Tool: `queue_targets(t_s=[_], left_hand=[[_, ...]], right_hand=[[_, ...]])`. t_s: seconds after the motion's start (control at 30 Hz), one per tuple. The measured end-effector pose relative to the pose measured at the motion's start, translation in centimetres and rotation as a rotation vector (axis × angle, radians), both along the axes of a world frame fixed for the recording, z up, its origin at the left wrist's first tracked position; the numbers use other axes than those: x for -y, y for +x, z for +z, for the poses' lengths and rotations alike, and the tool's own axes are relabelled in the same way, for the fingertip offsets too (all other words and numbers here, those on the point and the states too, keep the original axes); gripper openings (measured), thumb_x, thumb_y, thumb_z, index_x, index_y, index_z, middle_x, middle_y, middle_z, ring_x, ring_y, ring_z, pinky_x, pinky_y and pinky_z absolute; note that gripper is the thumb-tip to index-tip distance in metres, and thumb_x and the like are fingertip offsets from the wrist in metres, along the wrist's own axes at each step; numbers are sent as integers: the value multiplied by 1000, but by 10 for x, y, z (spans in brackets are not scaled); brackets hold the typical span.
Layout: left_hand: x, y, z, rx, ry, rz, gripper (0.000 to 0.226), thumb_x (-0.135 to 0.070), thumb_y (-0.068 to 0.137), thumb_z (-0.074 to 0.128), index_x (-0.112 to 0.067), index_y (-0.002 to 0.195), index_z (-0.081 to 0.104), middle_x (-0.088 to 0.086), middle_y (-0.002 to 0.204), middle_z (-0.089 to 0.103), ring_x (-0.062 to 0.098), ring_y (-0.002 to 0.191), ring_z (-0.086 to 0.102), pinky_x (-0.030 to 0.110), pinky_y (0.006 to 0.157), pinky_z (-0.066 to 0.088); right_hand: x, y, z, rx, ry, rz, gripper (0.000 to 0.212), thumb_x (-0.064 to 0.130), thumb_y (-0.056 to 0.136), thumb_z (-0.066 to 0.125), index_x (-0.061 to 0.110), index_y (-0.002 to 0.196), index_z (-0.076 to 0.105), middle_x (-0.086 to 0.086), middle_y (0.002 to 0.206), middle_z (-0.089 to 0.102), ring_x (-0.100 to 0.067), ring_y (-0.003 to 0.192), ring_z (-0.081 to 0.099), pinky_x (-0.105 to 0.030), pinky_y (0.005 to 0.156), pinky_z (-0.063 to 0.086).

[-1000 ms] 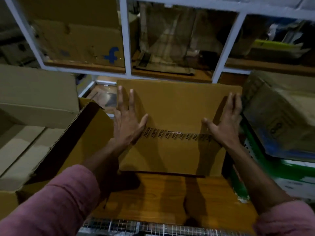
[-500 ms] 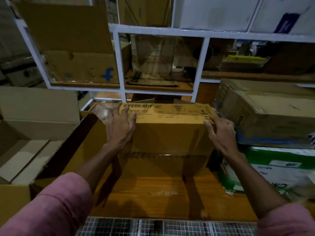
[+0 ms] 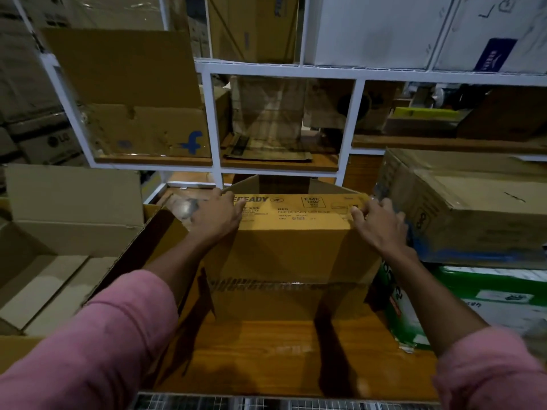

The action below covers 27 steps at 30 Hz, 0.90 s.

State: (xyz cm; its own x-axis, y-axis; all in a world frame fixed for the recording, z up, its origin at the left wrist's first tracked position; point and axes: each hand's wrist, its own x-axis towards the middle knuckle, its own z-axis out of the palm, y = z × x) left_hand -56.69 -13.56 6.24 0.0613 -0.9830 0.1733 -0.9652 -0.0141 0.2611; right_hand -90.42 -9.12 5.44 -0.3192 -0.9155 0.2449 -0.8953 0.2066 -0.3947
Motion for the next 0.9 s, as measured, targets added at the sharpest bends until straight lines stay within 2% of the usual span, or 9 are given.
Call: queue_targets(t_s=[0.07, 0.2, 0.27, 0.33, 0.4, 0.5, 0.7, 0.8, 0.9], left_hand=[[0, -3, 1, 85, -49, 18, 52, -58, 105, 33, -20, 133, 54, 12, 138, 50, 38, 124, 51, 54, 93, 48], [7, 2, 0, 164, -62, 72, 54, -61, 103, 33, -17, 125, 56, 14, 126, 59, 32, 115, 55, 42, 78, 43], [12, 8, -6, 69, -81, 67, 56, -64, 101, 33, -17, 127, 52, 17, 133, 52, 35, 120, 50, 49, 89, 47], [13, 11, -12, -27, -42, 10, 59, -63, 101, 34, -20, 141, 42, 18, 150, 34, 41, 135, 38, 61, 107, 39], [12, 13, -16, -111, 25, -51, 66, -64, 101, 35, -25, 154, 28, 14, 162, 18, 46, 144, 28, 66, 113, 31], [8, 19, -24, -136, 62, -94, 80, -71, 95, 27, -27, 160, 16, 9, 167, 14, 48, 144, 29, 66, 114, 30], [-39, 22, -29, -137, -6, -114, 78, -70, 95, 32, -29, 159, 18, 2, 166, 11, 49, 147, 22, 69, 110, 34], [-73, 21, -35, -151, -75, -118, 72, -64, 99, 37, -28, 159, 19, 1, 165, 11, 48, 145, 23, 68, 106, 39], [-101, 22, -42, -136, -159, -110, 70, -63, 100, 39, -29, 158, 19, -3, 165, 7, 46, 142, 28, 63, 102, 44]], right_hand=[[0, -2, -3, -27, -11, -34, 32, 54, 100, 47, 25, 112, 53, -12, 130, 46, -42, 120, 45, -56, 102, 41], [-4, -13, -6, 13, 4, -30, 54, 57, 99, 47, 24, 143, 42, -13, 140, 32, -44, 126, 37, -56, 102, 41], [-9, -16, -3, 12, 23, 14, 55, 54, 99, 48, 32, 148, 33, -12, 142, 27, -44, 127, 34, -54, 96, 41], [-14, -19, -2, -14, 40, 66, 48, 53, 100, 43, 37, 143, 33, -10, 145, 26, -45, 127, 33, -52, 91, 39], [-19, -21, -3, -36, 68, 97, 53, 57, 95, 31, 36, 143, 35, -9, 152, 23, -45, 130, 31, -55, 94, 38], [-27, -20, -1, -15, 108, 99, 68, 61, 87, 24, 34, 148, 35, -6, 160, 19, -46, 137, 27, -62, 106, 32], [-35, -17, -8, 26, 68, 102, 55, 69, 94, 42, 23, 125, 37, -5, 158, 24, -46, 130, 43, -64, 101, 42], [-44, -13, -9, 64, 9, 90, 67, 67, 95, 44, 20, 141, 31, -7, 165, 18, -46, 134, 42, -65, 103, 40], [-54, -10, -11, 62, 3, 145, 69, 62, 98, 43, 33, 153, 14, 1, 170, 6, -49, 143, 28, -69, 108, 31]])
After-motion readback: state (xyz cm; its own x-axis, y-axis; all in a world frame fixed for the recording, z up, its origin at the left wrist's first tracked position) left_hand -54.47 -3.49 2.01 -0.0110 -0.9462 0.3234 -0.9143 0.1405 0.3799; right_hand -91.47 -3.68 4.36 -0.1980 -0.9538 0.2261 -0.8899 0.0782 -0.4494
